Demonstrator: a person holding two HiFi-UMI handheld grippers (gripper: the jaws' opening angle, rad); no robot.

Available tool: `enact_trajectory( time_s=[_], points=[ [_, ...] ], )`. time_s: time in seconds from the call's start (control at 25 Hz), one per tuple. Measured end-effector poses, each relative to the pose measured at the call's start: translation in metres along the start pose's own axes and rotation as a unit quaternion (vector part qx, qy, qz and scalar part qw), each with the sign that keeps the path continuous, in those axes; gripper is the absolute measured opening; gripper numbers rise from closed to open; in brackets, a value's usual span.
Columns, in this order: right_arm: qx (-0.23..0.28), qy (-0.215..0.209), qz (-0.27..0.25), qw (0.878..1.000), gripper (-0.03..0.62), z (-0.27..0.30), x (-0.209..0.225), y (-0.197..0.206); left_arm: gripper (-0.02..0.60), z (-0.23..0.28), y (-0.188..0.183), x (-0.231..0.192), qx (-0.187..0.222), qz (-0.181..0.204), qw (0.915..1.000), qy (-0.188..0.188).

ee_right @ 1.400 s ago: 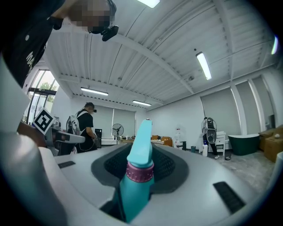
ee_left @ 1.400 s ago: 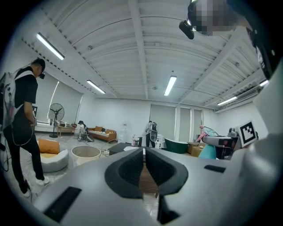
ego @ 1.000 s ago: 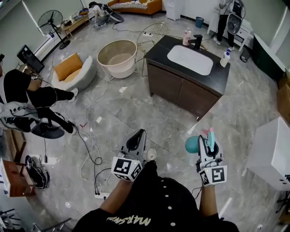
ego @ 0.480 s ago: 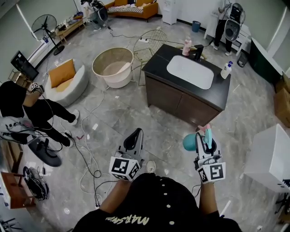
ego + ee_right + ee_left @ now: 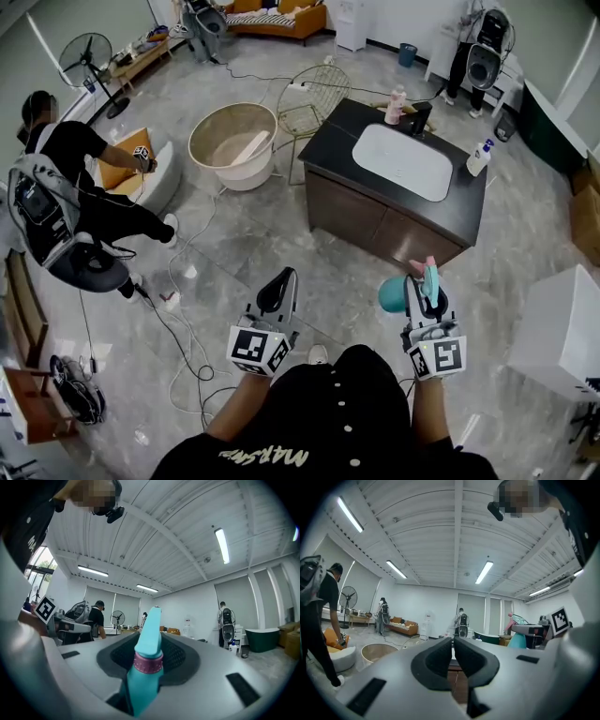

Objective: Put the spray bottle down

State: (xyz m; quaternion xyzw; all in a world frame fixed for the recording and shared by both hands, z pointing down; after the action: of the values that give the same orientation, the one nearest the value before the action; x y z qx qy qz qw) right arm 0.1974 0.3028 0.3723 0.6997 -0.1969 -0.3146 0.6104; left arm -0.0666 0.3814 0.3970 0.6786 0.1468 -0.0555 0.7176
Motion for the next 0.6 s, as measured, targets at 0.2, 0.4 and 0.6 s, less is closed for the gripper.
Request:
enact_trajectory(
  time_s=[0.2, 0.4, 0.6],
  points=[
    [-0.012, -0.001, 0.006, 1.000, 0.118, 0.022, 0.007, 0.014, 0.026, 0.023, 0.007, -0.015, -0.013, -0.007, 0.9999, -0.005],
    [-0.014, -0.002, 0.011, 1.000, 0.118, 0.059, 0.030, 0.029, 0.026, 0.062, 0.012, -0.028, -0.022, -0.011, 0.9996, -0.010],
    [-0.003, -0.011, 0.010, 1.000, 0.118, 0.117, 0.064, 0.042, 0.026, 0.123, 0.006, -0.045, -0.021, -0.005, 0.9996, -0.017]
  ],
)
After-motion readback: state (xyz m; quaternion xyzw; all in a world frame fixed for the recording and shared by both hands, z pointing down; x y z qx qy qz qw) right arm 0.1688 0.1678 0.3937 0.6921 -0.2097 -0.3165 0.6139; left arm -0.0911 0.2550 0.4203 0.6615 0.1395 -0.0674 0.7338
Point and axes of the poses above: the fingertips, and each gripper's own axes: z forward along the fingers, x to its right, y out of its underside, the point moved 4 cm from there along -z, backward along the fingers, and after that the axes turned 8 degrees about -z, right-handed, at the moved point
